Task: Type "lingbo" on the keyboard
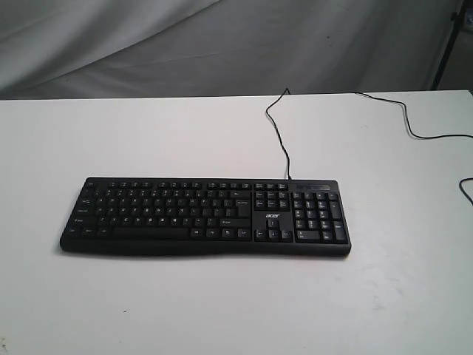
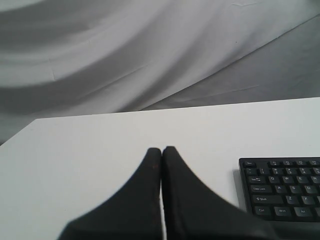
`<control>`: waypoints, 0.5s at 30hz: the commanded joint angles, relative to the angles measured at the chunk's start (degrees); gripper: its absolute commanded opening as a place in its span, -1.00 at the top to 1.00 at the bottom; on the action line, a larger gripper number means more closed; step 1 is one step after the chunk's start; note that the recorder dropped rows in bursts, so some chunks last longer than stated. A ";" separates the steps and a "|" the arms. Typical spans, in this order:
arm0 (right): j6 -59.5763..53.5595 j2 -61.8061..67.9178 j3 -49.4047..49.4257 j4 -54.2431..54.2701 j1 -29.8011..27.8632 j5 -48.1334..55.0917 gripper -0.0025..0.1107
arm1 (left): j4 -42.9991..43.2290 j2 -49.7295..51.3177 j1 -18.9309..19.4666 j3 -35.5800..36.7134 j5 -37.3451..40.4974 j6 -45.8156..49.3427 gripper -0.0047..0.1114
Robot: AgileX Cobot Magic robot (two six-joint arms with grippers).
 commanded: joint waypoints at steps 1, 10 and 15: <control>0.13 9.82 -12.10 0.47 -0.30 9.85 0.96 | -0.03 0.18 -0.22 0.29 -0.36 -0.16 0.91; 0.13 32.98 -30.27 4.62 -0.18 17.90 0.96 | -0.03 0.18 -0.22 0.29 -0.36 -0.16 0.91; 0.13 44.94 -37.34 7.35 1.86 18.87 0.96 | -0.03 0.18 -0.22 0.29 -0.36 -0.16 0.91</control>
